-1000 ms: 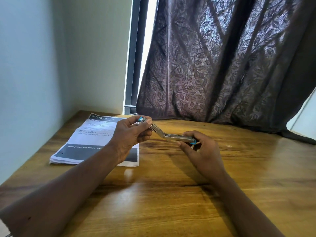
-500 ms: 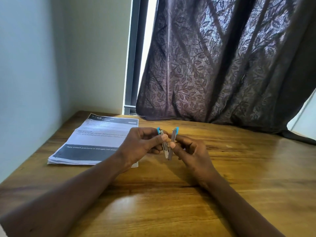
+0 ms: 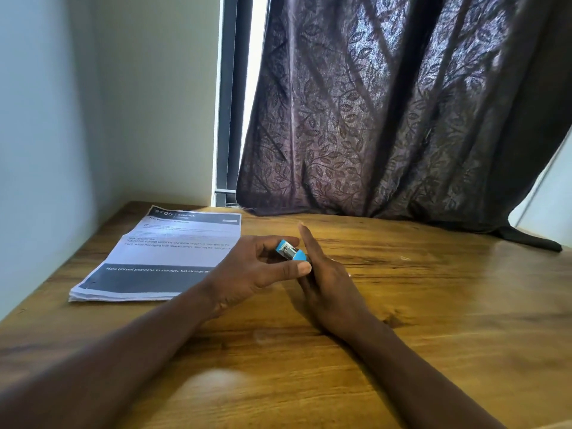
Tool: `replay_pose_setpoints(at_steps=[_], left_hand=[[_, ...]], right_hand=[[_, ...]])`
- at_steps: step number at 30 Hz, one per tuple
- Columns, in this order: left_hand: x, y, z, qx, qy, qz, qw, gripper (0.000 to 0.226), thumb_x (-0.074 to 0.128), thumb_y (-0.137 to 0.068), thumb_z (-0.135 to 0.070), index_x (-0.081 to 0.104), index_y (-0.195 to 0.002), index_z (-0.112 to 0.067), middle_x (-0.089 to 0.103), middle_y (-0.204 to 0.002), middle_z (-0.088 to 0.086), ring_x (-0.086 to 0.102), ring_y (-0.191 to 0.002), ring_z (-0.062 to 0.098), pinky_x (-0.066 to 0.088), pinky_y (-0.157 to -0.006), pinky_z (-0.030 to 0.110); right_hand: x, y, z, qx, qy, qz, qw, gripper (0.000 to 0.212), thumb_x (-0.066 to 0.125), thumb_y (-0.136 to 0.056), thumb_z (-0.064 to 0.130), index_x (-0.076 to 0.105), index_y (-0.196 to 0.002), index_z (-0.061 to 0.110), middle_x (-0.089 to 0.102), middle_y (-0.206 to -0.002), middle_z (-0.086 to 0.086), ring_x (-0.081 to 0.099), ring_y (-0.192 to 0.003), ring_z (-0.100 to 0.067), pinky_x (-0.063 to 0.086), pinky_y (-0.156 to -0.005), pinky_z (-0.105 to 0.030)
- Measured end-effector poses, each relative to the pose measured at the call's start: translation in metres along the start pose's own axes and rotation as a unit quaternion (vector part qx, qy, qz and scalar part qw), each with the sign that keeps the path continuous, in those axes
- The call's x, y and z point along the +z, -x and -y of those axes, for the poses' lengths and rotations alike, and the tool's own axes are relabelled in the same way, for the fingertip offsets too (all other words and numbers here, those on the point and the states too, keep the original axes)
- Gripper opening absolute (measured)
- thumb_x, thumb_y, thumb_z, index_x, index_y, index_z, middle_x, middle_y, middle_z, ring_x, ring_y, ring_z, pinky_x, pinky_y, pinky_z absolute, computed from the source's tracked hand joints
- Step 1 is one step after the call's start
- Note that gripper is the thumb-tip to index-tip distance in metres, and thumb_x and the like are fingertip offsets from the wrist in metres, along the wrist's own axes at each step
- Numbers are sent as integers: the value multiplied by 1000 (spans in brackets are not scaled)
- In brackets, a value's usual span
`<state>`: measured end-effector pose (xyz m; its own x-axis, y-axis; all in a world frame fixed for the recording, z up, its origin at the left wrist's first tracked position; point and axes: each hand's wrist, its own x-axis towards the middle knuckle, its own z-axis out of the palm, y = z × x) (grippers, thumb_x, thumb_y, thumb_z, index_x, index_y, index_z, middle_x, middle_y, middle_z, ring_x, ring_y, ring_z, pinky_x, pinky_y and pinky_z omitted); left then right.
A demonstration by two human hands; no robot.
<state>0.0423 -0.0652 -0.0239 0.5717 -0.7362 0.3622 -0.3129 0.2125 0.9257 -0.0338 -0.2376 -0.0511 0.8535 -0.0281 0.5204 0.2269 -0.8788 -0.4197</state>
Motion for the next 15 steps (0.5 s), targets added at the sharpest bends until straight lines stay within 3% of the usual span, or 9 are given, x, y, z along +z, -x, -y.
replay_pose_setpoints(at_steps=[6,15], left_hand=[[-4,0,3,39,-74,-36,996,28,80,-85,-11,77,-113,-11,79,-105,8,74,-103,29,57,-98,53],[-5,-1,2,67,-132,-23,989,36,80,-85,-9,75,-120,-18,79,-108,-4,73,-107,15,58,-95,32]], right_hand=[[2,-4,-7,-10,38,9,999,59,49,-105,35,27,-158,23,53,-148,-2,51,-131,-14,46,-107,-38],[-1,-4,-5,-8,74,-5,997,48,37,-95,43,47,-136,21,56,-122,3,51,-109,-14,50,-90,-40]])
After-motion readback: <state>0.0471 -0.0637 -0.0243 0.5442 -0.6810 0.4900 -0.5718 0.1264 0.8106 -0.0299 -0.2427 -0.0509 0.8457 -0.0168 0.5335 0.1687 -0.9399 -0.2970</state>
